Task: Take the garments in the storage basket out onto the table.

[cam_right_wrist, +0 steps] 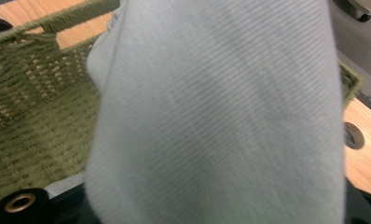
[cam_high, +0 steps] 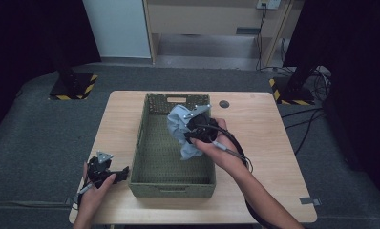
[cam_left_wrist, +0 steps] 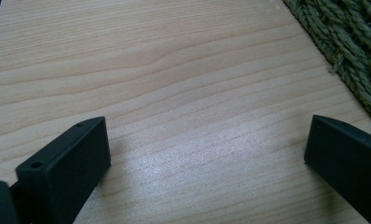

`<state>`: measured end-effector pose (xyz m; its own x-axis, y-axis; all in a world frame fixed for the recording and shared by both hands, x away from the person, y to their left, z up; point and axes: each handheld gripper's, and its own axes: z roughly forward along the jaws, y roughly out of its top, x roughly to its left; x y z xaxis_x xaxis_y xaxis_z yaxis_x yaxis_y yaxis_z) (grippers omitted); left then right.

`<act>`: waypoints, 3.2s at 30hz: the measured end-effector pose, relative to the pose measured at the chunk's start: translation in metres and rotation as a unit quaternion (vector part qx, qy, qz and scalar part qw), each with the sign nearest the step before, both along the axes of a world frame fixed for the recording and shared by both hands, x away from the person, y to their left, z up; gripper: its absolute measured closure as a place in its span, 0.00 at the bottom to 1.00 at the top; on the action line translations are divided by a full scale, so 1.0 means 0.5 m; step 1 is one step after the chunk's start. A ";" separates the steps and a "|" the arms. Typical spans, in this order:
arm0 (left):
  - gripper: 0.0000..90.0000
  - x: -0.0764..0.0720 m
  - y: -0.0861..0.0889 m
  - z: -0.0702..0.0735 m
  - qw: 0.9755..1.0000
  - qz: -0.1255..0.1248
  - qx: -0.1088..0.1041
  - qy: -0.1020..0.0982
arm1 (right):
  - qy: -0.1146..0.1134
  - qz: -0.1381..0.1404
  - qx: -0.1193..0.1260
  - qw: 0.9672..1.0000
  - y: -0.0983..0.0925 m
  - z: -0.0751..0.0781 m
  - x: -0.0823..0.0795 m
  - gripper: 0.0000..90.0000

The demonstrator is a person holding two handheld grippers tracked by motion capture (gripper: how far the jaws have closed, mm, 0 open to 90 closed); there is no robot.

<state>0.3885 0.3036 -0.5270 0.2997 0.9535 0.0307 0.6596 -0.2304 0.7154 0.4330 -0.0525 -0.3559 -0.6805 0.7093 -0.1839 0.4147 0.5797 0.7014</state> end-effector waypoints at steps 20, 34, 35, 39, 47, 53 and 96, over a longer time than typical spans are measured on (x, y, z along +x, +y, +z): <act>0.00 0.000 0.000 0.000 1.000 0.000 0.000 0.000 | 0.005 -0.033 0.022 0.999 -0.090 0.006 -0.005 0.56; 0.00 0.000 0.000 0.000 1.000 0.000 0.000 0.000 | 0.003 -0.051 0.035 0.998 -0.138 0.008 -0.008 0.56; 0.00 0.000 0.000 0.000 1.000 0.000 0.000 0.000 | 0.002 -0.054 0.036 0.998 -0.142 0.008 -0.007 0.56; 0.00 0.000 0.000 0.000 1.000 0.000 0.000 0.000 | 0.005 -0.062 0.037 0.997 -0.160 0.008 -0.006 0.56; 0.00 0.000 0.000 0.000 1.000 0.000 0.000 0.000 | 0.007 -0.077 0.042 0.996 -0.198 0.002 -0.003 0.56; 0.00 0.000 0.000 0.000 1.000 0.000 0.000 0.000 | 0.010 -0.084 0.044 0.995 -0.214 -0.003 -0.003 0.56; 0.00 0.000 0.000 0.000 1.000 0.000 0.000 0.000 | 0.020 -0.153 0.057 0.986 -0.336 -0.056 0.042 0.56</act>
